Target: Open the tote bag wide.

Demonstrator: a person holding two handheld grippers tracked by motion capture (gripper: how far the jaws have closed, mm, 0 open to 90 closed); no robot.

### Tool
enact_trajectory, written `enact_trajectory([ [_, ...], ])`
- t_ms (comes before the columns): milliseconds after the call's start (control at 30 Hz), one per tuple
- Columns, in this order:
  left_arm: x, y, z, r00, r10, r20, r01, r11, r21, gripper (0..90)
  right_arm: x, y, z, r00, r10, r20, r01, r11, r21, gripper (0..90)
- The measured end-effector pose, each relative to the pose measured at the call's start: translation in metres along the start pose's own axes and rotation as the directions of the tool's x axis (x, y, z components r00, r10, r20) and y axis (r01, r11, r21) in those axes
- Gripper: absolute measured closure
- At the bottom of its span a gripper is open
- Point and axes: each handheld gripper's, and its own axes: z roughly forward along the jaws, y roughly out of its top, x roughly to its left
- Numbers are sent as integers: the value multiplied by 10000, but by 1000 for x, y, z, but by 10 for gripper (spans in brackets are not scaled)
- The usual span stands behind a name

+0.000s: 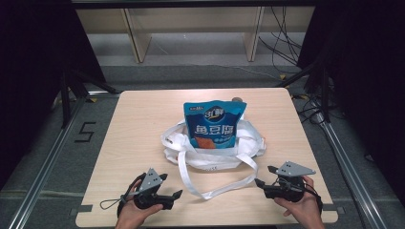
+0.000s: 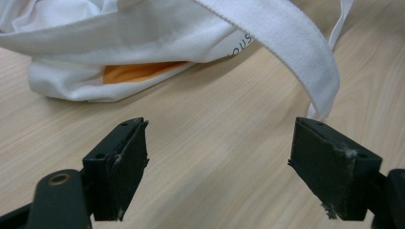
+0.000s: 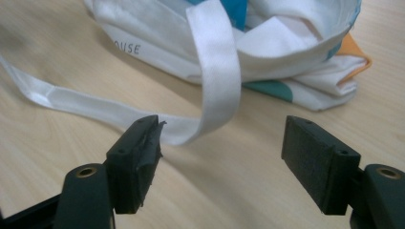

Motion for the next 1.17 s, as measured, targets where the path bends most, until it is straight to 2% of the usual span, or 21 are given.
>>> enact_trajectory([
  [67, -1, -1, 0, 10000, 42, 25, -42, 10000, 65, 195, 3, -2, -1, 9995, 320, -2, -320, 9994, 122, 298],
  [100, -1, -3, 0, 10000, 78, 29, -79, 9998, 190, 195, 3, -6, -2, 9999, 114, -89, -111, 9993, 346, 287],
  [167, -1, -4, -1, 9997, 227, -52, -225, 9991, 369, 195, 5, -9, -2, 9996, 294, -49, -292, 9988, 403, 284],
  [200, -1, -5, -2, 9995, 319, 28, -320, 9984, 469, 195, 4, -11, -2, 10000, -16, -73, 20, 9989, 462, 282],
  [233, -1, -6, -2, 9994, 333, 29, -334, 9984, 466, 193, 10, -16, -4, 9996, 258, -131, -247, 9965, 798, 278],
  [267, -3, -7, -3, 9995, 313, 73, -316, 9980, 554, 193, 8, -17, -4, 9998, -101, -142, 112, 9968, 787, 278],
  [333, -5, -9, -2, 9996, 290, 47, -292, 9978, 592, 192, 12, -20, -6, 9996, 212, -174, -195, 9955, 930, 278],
  [400, -8, -10, -2, 9996, 262, 88, -267, 9971, 716, 192, 11, -22, -7, 9996, -212, -173, 226, 9960, 862, 276],
  [433, -8, -11, -1, 9995, 290, 147, -301, 9966, 764, 192, 14, -23, -8, 9997, 131, -212, -108, 9945, 1037, 274],
  [500, -10, -12, 0, 9991, 388, 170, -400, 9959, 810, 192, 13, -25, -9, 9996, -91, -251, 114, 9955, 944, 274],
  [567, -9, -11, 0, 9983, 571, 141, -581, 9947, 843, 194, 15, -26, -10, 9997, 44, -245, -18, 9944, 1061, 274],
  [600, -9, -11, 1, 9979, 636, 127, -645, 9938, 911, 195, 13, -27, -8, 9988, -336, -366, 371, 9943, 997, 272],
  [633, -9, -11, 0, 9983, 570, 146, -580, 9945, 874, 196, 13, -27, -8, 9988, -202, -451, 248, 9943, 1041, 270],
  [667, -11, -12, 1, 9997, 207, 90, -213, 9974, 682, 197, 15, -28, -9, 9996, 156, -220, -131, 9938, 1104, 270],
  [700, -10, -11, 0, 9996, 279, 39, -281, 9969, 729, 197, 12, -28, -8, 9994, -271, -200, 290, 9945, 1010, 270],
  [733, -10, -11, 1, 9999, 149, 46, -152, 9974, 703, 197, 14, -28, -8, 9999, -25, -166, 42, 9944, 1055, 270],
  [767, -8, -11, 0, 9996, 291, -27, -288, 9969, 739, 197, 13, -28, -8, 9998, -82, -200, 103, 9946, 1028, 270],
  [833, -9, -11, 1, 9999, 138, -15, -137, 9978, 644, 198, 13, -28, -9, 9998, 28, -201, -4, 9928, 1194, 270],
  [900, -9, -11, 2, 9998, 209, 10, -209, 9980, 597, 197, 10, -28, -8, 9996, -206, -170, 224, 9937, 1102, 270],
  [933, -7, -10, 1, 9985, 552, -36, -548, 9955, 769, 197, 10, -28, -8, 9998, -169, -140, 183, 9934, 1128, 270],
  [1167, -7, -11, 2, 9983, 586, 14, -585, 9941, 911, 198, 9, -29, -8, 9998, -178, -112, 190, 9930, 1170, 269],
])
